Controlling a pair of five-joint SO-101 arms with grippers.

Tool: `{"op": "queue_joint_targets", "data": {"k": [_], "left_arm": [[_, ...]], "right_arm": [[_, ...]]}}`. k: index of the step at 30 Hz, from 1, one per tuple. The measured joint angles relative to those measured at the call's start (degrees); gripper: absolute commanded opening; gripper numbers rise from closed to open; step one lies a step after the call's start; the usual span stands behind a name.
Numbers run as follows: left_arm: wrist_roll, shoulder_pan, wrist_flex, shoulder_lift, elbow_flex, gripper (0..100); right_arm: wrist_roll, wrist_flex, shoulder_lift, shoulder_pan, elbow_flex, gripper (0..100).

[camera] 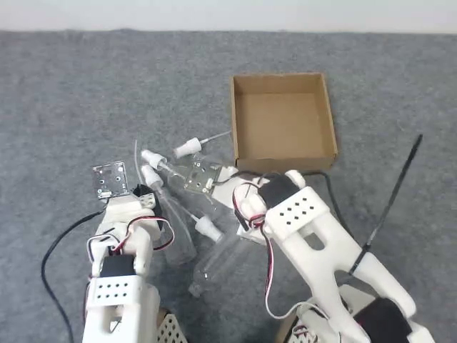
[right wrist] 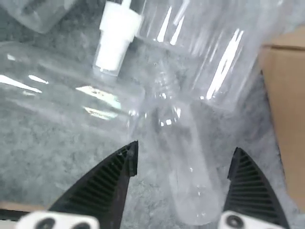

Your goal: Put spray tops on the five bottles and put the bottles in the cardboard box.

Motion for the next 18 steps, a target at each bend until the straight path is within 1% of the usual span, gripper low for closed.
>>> {"op": "queue_joint_targets", "data": {"k": [10,18], "left_arm": [[0.0,0.1,0.0,0.0,0.0,1],[0.0,-0.1,0.0,0.0,0.0,1]], "right_arm": [[0.6,-2.5,0.3,-0.1,1.4,27.5],[0.6,-6.9,11.6,0.7,1.4,27.7]]}}
